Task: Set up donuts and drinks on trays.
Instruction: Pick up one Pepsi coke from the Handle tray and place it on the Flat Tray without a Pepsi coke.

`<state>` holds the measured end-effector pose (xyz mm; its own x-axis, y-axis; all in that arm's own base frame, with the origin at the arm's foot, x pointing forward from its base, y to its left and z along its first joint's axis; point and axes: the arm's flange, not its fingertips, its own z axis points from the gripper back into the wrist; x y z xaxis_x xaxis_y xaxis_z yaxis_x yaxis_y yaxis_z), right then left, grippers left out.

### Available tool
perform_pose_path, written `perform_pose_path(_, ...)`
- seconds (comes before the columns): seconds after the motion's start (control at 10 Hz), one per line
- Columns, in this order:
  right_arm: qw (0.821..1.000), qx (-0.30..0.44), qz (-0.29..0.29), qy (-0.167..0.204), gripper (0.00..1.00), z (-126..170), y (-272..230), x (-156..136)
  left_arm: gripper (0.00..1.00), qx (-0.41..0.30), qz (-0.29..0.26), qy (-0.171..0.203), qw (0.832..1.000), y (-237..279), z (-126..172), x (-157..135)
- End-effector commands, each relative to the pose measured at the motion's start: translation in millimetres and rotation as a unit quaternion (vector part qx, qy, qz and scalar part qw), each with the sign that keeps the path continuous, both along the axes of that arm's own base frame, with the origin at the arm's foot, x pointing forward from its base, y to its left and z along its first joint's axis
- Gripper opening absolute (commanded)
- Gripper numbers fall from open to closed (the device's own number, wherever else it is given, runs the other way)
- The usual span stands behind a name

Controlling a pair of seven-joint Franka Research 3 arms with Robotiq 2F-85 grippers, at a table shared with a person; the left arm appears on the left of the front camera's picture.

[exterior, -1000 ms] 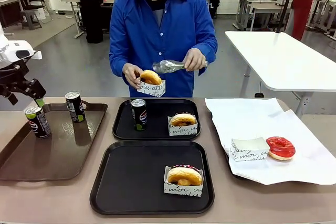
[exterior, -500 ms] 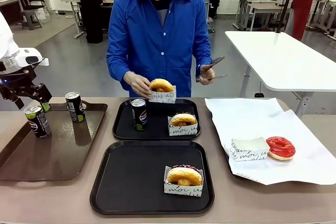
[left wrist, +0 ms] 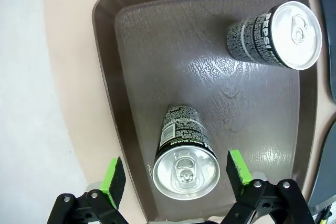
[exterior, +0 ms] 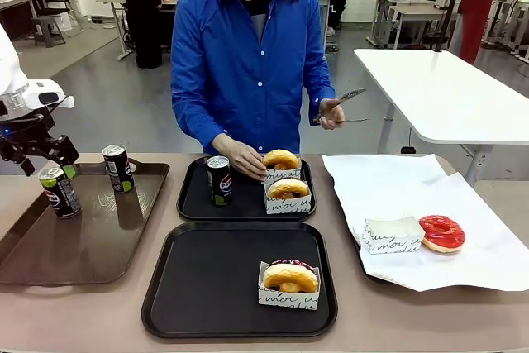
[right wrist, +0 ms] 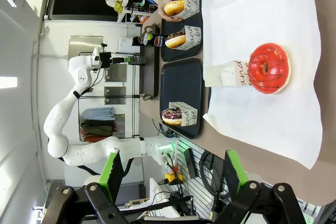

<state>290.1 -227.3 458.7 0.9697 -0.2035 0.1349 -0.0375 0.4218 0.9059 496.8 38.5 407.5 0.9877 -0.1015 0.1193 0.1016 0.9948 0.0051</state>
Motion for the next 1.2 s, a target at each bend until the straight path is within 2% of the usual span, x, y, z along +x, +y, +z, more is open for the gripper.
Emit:
perform_pose_path(0.0,1.000,0.007,0.003,-0.008,1.00,0.7,-0.3,0.3,1.00,0.009,0.009,0.012,1.000,0.8,-8.4,4.3)
perform_pose_path(1.1,1.000,0.007,0.003,-0.008,1.00,0.7,-0.3,0.3,1.00,0.000,0.003,0.020,1.000,-2.7,-27.0,8.4)
